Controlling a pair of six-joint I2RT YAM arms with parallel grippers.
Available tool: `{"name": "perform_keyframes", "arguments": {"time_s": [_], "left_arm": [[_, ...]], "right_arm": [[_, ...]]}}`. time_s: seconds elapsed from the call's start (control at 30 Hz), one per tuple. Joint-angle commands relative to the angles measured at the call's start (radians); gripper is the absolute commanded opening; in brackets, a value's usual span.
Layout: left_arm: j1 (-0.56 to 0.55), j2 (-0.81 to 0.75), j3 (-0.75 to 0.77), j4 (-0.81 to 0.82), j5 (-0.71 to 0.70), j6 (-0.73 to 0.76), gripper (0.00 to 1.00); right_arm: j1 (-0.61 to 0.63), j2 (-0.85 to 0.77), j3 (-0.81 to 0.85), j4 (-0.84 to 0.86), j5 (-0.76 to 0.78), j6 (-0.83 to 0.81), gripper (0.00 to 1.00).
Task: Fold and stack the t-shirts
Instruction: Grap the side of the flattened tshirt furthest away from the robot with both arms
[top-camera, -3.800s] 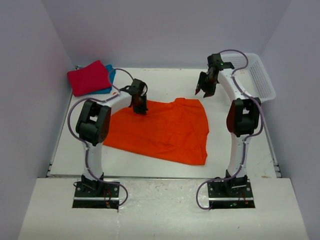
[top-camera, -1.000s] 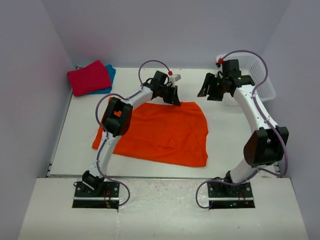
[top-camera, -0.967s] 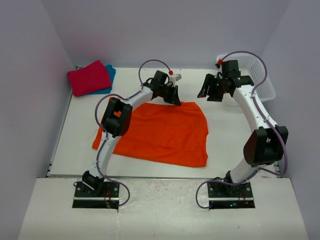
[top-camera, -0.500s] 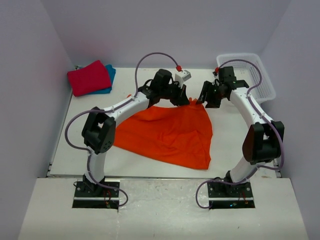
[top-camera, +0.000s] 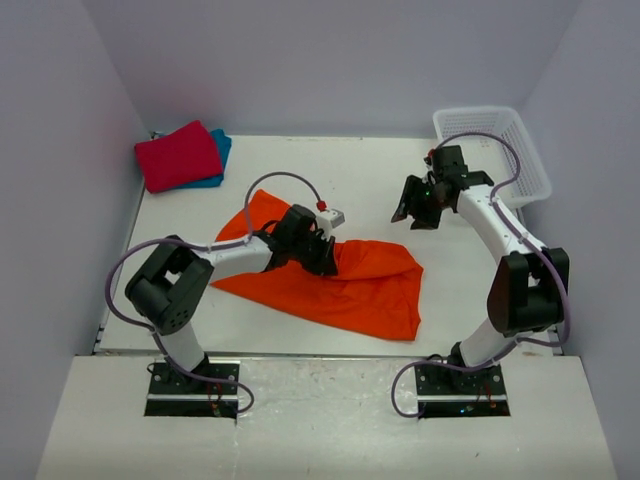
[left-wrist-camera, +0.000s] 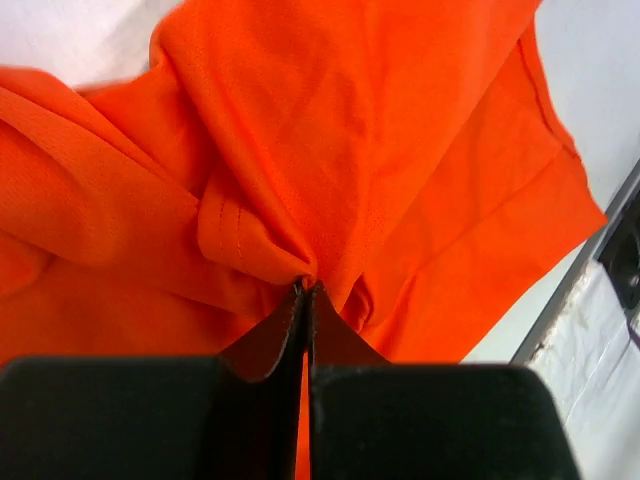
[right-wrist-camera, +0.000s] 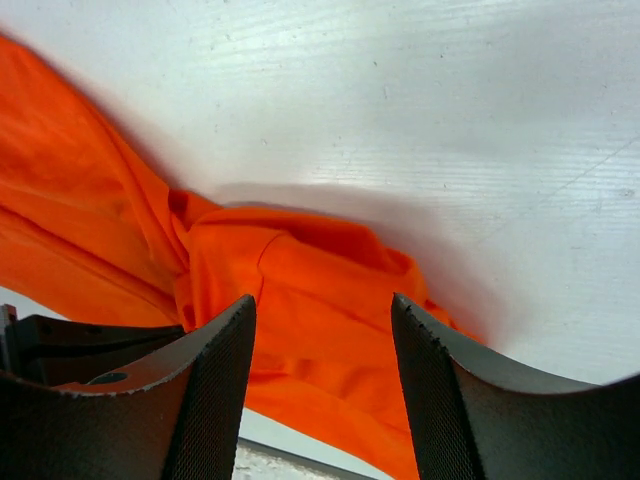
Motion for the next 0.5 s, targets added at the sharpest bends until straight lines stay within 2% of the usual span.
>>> {"name": "perform_keyframes", "arguments": {"time_s": [0.0, 0.13, 0.23, 0.43, 0.47], "left_arm": [[-0.019, -0.068, -0.087, 0.144, 0.006, -0.046, 0.0], [-0.075, -0.09, -0.185, 0.233, 0.023, -0.096, 0.0], [-0.124, -0.097, -0.196, 0.264, 0.035, -0.12, 0.03], [-0.197, -0.107, -0.228, 0.288, -0.006, -0.136, 0.13], [-0.198, -0.108, -0.228, 0.284, -0.014, -0.137, 0.18]], "right_arm": [[0.006, -0.009, 0.0, 0.013, 0.008, -0.007, 0.58], [0.029, 0.046, 0.022, 0.016, -0.042, -0.021, 0.58], [0.066, 0.087, 0.049, 0.016, -0.067, -0.029, 0.57], [0.145, 0.155, 0.095, 0.015, -0.122, -0.075, 0.57], [0.152, 0.163, 0.102, 0.015, -0.133, -0.075, 0.57]]}}
